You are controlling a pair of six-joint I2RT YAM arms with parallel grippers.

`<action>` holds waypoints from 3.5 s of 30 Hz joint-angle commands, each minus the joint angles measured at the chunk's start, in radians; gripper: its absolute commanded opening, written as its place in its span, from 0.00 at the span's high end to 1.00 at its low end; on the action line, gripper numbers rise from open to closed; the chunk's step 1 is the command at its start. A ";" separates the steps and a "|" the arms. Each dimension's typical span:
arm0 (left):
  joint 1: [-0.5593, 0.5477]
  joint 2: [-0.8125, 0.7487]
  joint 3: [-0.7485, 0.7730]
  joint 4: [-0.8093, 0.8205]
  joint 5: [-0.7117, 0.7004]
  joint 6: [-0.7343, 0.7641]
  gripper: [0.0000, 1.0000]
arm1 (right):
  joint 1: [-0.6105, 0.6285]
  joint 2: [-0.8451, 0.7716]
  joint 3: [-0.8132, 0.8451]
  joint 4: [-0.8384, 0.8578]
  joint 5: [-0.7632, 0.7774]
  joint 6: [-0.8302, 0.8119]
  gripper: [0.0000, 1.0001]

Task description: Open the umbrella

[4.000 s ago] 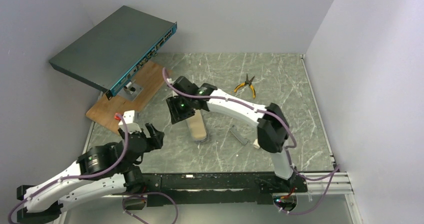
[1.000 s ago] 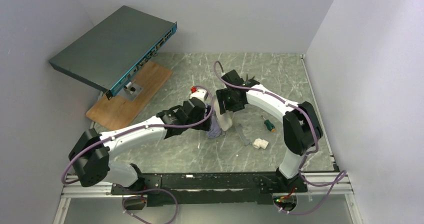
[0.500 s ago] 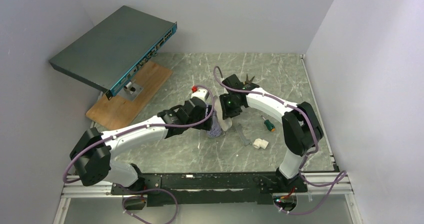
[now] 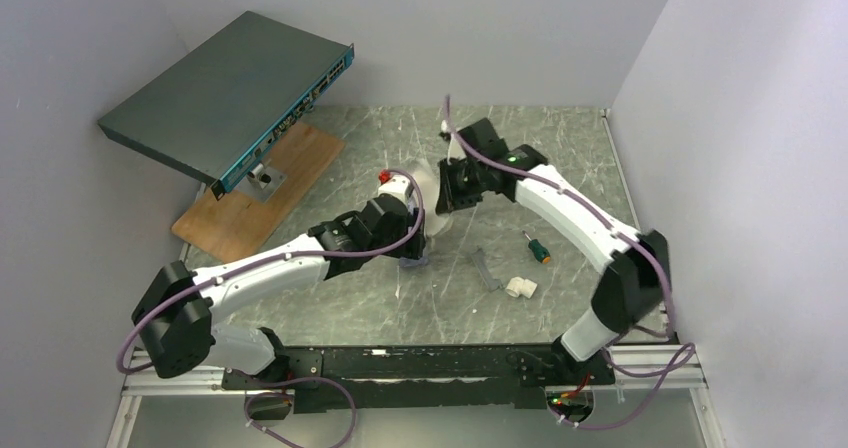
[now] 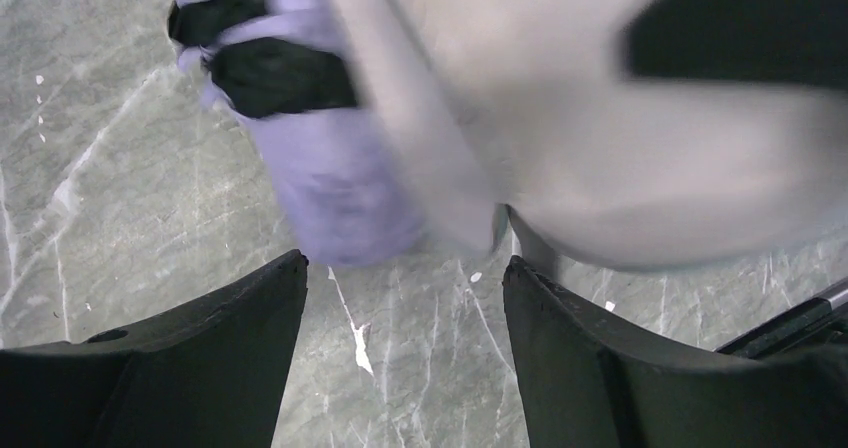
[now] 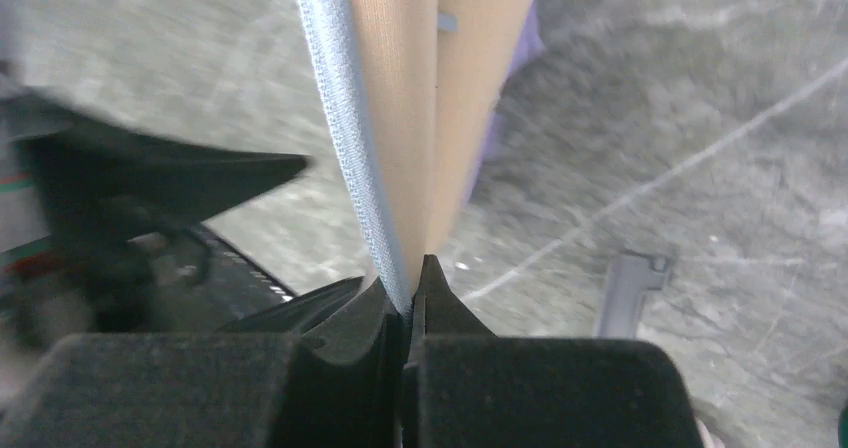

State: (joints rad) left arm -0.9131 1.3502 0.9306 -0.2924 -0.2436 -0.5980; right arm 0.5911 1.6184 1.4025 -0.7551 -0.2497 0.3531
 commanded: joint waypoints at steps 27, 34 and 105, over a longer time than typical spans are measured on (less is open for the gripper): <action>0.004 -0.717 -0.091 -0.575 -0.104 0.040 0.15 | -0.138 0.177 0.235 0.125 -0.072 0.179 1.00; 0.002 -0.934 -0.139 -0.641 -0.058 0.031 0.12 | -0.217 0.388 0.350 0.206 -0.225 0.246 1.00; 0.005 -0.851 -0.511 -0.157 0.019 -0.358 0.46 | 0.204 0.008 -0.175 0.169 -0.031 0.087 0.40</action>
State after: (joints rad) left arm -0.9112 0.4965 0.4553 -0.5308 -0.2520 -0.8833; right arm 0.8001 1.5959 1.1172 -0.5915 -0.3260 0.4789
